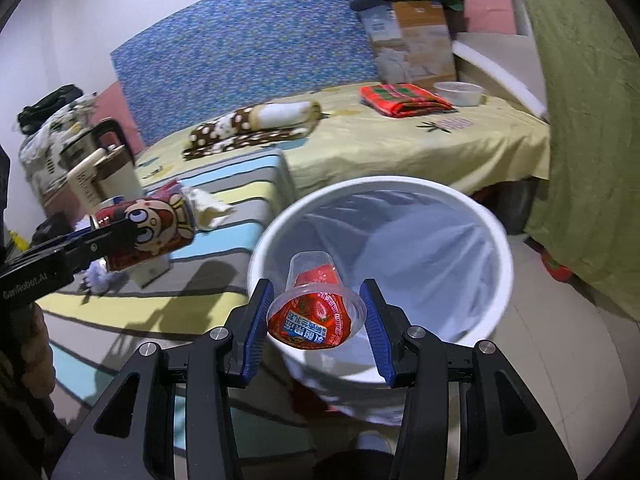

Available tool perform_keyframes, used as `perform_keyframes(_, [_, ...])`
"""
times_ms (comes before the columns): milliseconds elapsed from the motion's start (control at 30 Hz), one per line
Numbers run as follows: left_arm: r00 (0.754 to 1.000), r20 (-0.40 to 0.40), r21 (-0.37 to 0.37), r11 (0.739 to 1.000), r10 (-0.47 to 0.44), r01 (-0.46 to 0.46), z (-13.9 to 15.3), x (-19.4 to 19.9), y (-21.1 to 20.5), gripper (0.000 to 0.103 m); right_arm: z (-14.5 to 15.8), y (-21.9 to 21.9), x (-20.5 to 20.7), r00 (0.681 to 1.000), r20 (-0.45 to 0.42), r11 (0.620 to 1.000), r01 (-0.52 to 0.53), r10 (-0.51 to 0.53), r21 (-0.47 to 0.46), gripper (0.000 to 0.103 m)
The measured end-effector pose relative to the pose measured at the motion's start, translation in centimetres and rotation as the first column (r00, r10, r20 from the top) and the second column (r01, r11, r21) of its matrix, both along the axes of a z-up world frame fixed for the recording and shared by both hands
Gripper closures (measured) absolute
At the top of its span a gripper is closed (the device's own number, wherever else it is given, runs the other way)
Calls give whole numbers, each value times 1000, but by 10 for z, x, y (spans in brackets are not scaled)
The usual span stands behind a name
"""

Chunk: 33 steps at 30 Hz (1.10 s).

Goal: Collect trash
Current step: 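Carry the cup and can to the white bin and release both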

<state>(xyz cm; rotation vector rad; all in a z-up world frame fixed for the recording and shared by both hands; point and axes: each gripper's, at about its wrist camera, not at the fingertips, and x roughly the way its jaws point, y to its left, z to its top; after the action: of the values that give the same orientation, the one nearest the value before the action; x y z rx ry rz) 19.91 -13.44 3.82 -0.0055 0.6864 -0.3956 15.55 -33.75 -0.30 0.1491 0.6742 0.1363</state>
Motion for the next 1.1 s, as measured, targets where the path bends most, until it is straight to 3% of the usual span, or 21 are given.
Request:
perform_keyframes(267, [994, -42, -5, 995, -103, 103, -17, 22, -50, 50, -10, -22, 7, 998, -39, 999, 45, -46, -8, 56])
perform_keyframes(533, [983, -76, -11, 986, -166, 166, -32, 30, -67, 50, -18, -36, 11, 994, -75, 997, 77, -78, -10, 56])
perform_keyframes(833, [982, -71, -29, 985, -172, 171, -33, 34, -68, 49, -21, -40, 12, 992, -86, 995, 92, -94, -25, 55])
perform_keyframes(933, [984, -69, -38, 986, -162, 159, -30, 34, -65, 49, -19, -40, 11, 992, -78, 995, 96, -97, -21, 40])
perform_keyframes(1100, [989, -64, -48, 991, -131, 128, -25, 29, -55, 49, -15, -38, 9, 992, -70, 995, 100, -101, -20, 39])
